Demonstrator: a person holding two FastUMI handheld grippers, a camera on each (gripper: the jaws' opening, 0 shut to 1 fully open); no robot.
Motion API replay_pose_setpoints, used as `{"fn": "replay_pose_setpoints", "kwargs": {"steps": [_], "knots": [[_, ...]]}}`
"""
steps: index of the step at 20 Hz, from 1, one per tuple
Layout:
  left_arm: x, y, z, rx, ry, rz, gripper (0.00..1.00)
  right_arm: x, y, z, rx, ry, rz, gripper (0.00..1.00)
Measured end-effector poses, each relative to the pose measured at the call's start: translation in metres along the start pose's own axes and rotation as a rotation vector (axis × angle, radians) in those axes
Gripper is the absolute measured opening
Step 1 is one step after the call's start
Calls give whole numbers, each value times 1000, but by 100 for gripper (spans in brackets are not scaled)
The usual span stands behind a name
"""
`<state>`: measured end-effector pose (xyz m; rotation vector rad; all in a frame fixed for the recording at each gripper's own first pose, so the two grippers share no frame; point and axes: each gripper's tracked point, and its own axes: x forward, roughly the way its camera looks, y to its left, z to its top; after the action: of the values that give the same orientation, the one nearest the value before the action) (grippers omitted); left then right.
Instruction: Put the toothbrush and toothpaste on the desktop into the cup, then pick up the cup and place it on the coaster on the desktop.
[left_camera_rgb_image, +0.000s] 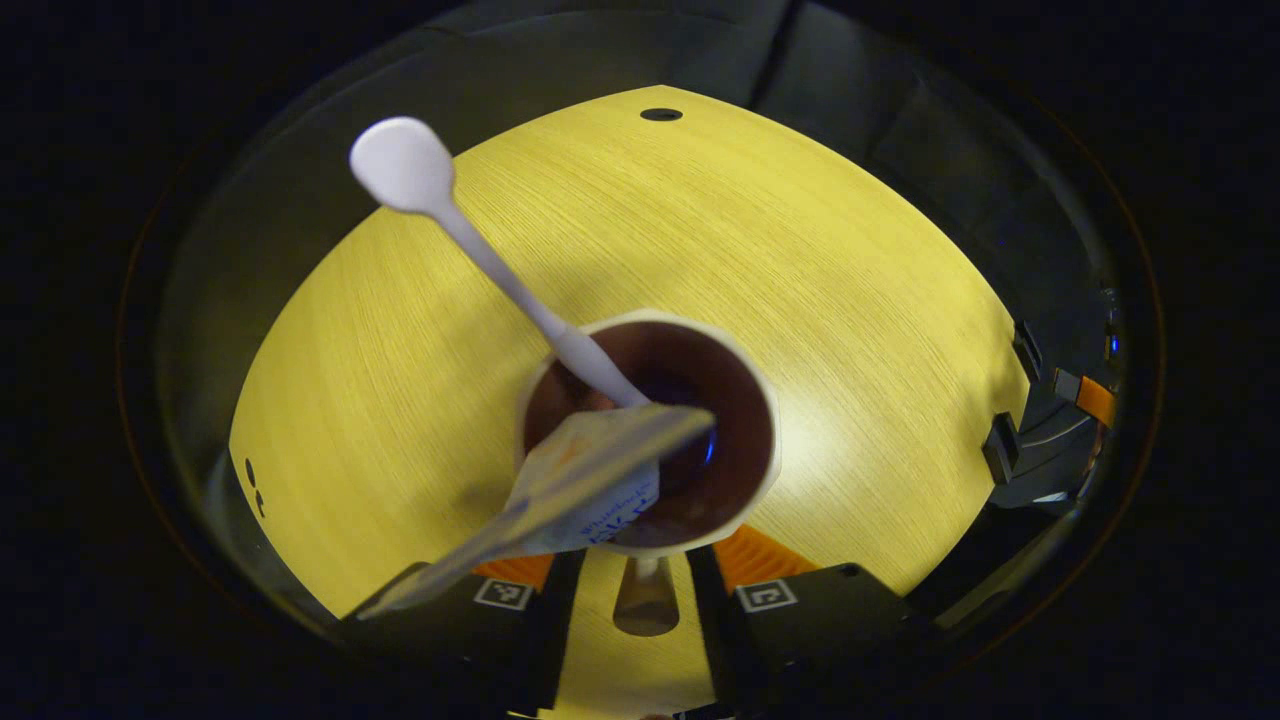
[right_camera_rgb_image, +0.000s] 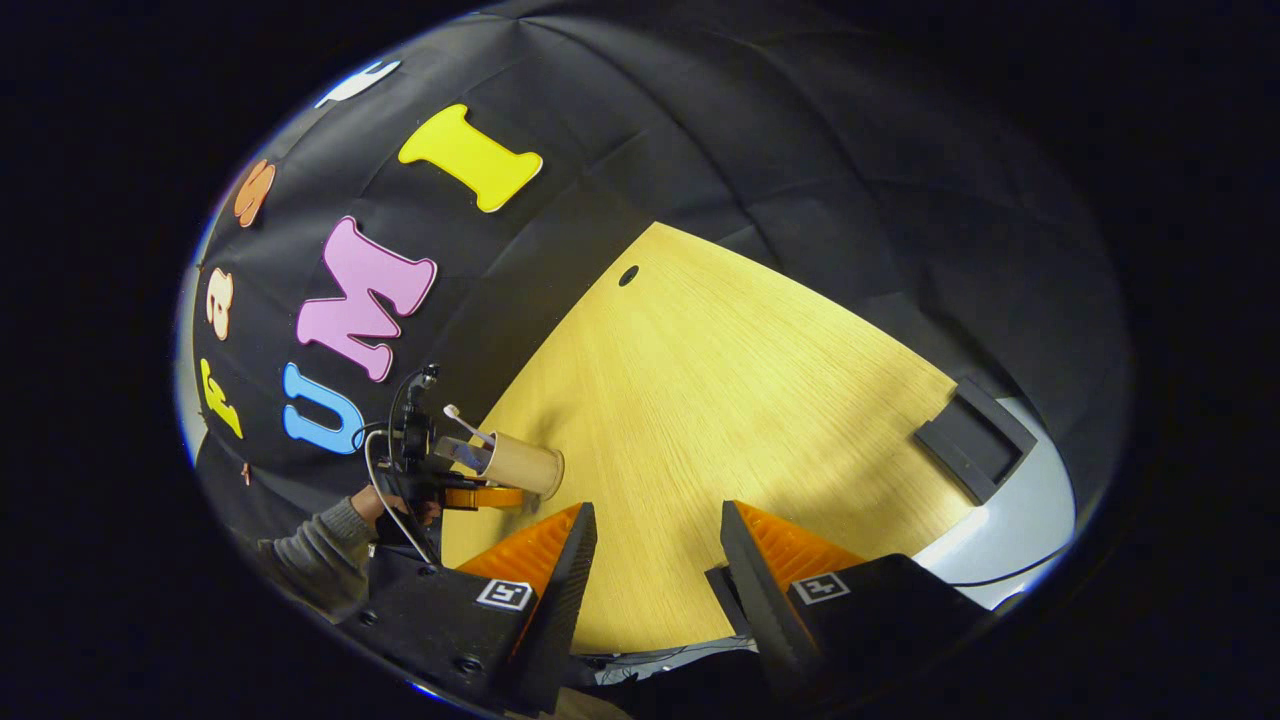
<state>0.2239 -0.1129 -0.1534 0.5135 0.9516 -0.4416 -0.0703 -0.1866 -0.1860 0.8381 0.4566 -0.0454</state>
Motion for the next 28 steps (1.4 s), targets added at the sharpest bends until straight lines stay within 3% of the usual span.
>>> {"fn": "replay_pose_setpoints", "kwargs": {"steps": [1,4,12,22,28], "knots": [[-4,1,-1,-5,-8,9,74,0,0,0,-2,-1,2,78],[-16,3,0,-14,-59,26,90,2,6,-2,-12,0,11,78],[-89,6,-10,-85,-312,23,89,21,39,-24,-81,67,32,78],[-172,44,-91,-380,-604,71,90,46,115,-67,-222,197,127,78],[-193,30,-129,-481,-707,58,91,58,160,-92,-290,253,181,78]]}}
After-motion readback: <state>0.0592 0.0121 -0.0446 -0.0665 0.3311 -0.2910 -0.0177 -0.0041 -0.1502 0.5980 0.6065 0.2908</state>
